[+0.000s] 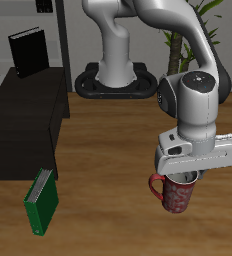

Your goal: Place the black book upright on top of the shelf and place the red mug on top of the shelf

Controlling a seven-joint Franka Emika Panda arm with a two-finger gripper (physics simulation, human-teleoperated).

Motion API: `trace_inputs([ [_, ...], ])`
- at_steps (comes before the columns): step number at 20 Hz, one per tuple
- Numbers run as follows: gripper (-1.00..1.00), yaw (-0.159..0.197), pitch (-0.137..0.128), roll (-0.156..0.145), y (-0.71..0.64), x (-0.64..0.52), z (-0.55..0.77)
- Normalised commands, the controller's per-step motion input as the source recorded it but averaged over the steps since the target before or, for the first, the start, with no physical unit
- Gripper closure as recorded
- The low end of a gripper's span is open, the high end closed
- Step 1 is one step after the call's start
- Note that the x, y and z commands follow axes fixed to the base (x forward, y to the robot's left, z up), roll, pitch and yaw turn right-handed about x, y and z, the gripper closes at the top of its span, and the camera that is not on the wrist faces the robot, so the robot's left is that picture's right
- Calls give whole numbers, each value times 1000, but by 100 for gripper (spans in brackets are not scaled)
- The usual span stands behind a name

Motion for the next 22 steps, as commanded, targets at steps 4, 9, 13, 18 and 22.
trace_inputs([
  [4,100,6,-20,-26,-170,-41,98],
  [9,100,-30,-39,-43,-358,-257,324],
  [13,100,-46,-71,29,-312,-561,560],
  [18,100,16,-155,-1,-362,-662,668],
  [22,100,-44,-91,22,-244,-500,561],
])
